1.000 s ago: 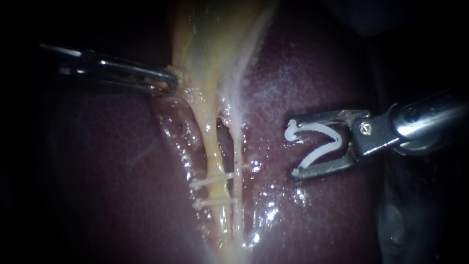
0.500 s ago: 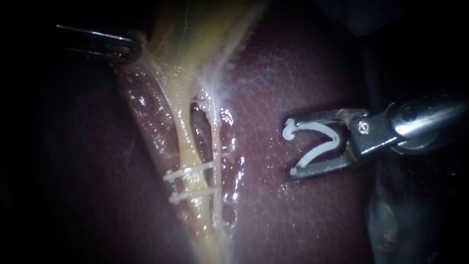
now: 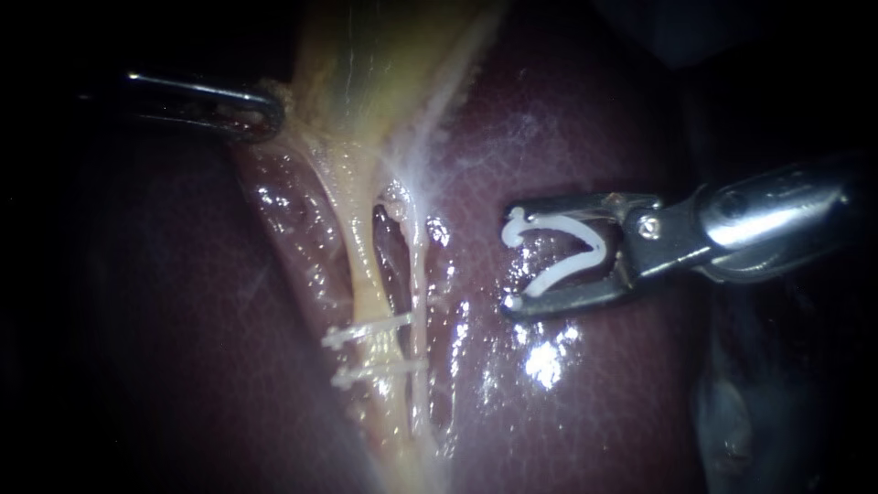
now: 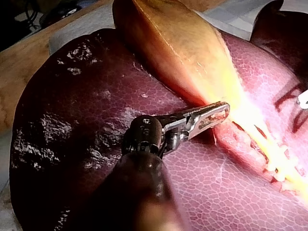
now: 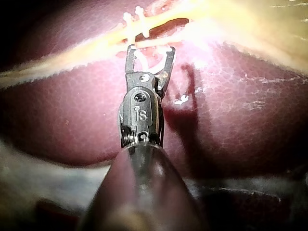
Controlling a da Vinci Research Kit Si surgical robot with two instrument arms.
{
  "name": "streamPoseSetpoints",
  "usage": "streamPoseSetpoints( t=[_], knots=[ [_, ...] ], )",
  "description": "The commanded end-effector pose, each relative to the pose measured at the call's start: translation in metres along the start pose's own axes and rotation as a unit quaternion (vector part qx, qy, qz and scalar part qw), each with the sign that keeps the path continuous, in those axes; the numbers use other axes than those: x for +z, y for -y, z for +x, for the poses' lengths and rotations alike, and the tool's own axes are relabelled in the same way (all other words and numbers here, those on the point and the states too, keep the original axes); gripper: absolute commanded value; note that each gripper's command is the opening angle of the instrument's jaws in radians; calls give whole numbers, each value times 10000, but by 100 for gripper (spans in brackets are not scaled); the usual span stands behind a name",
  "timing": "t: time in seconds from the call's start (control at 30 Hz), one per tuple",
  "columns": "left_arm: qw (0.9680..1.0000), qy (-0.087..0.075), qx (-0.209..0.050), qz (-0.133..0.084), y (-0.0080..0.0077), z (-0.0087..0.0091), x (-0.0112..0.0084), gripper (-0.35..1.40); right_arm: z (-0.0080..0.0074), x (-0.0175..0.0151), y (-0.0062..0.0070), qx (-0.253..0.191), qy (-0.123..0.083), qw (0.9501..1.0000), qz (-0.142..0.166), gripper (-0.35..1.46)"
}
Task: Clipping third clip left tube
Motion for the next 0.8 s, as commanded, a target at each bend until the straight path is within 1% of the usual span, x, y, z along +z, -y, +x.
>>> streamPoseSetpoints(
  t=[0.03,0.17,0.2,0.3,0.5,0.6,0.77,0.8],
  knots=[
    [10000,-7,4,22,0,1,1,-35,0,3,0,84,-12,10000,37,50],
    [10000,-6,8,15,1,2,3,-35,-1,17,-2,424,-165,9989,147,50],
    [10000,-6,8,15,1,2,3,-35,-2,22,-3,564,-219,9980,169,50],
    [10000,-6,8,15,1,2,3,-35,-6,34,-5,777,-352,9961,236,50],
    [10000,-7,6,23,3,2,4,-35,-15,56,-10,1102,-380,9923,412,50],
    [10000,-6,7,17,4,2,5,-35,-22,67,-13,1280,-423,9896,510,50],
    [10000,-6,9,23,7,3,6,-35,-34,83,-21,1583,-628,9828,715,50],
    [10000,-6,9,22,7,3,6,-35,-36,85,-22,1645,-638,9814,750,50]
  ],
)
